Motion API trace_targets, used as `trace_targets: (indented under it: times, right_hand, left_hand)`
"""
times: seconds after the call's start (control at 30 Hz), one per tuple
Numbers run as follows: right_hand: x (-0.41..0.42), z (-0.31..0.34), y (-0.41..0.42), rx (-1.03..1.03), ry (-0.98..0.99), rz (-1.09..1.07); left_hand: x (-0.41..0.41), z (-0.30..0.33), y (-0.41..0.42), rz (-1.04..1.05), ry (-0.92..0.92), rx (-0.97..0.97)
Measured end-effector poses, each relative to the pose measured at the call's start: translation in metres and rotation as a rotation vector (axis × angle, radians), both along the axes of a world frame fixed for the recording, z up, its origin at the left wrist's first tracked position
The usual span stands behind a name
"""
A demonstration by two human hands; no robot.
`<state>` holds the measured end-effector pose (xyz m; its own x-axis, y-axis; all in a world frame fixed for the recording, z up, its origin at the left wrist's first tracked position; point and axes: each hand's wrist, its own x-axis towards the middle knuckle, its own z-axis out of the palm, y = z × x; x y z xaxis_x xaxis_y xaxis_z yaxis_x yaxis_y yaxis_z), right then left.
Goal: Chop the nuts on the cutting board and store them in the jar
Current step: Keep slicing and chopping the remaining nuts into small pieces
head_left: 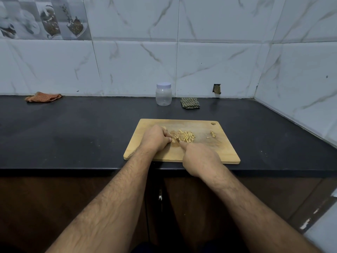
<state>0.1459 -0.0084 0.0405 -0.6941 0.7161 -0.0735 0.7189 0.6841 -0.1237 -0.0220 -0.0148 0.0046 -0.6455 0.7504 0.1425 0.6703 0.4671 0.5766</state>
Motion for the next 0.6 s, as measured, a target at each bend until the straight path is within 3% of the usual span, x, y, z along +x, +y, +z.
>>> trace_targets:
  times: [0.3,0.6]
  right_hand:
    - [-0.011,0.007,0.002,-0.032,0.049,0.016]
    - [-0.019,0.008,0.004,-0.013,-0.01,0.028]
  left_hand:
    - [0.0,-0.002,0.001,0.068,-0.081,0.051]
    - [-0.003,0.006,0.004,0.065,-0.162,-0.023]
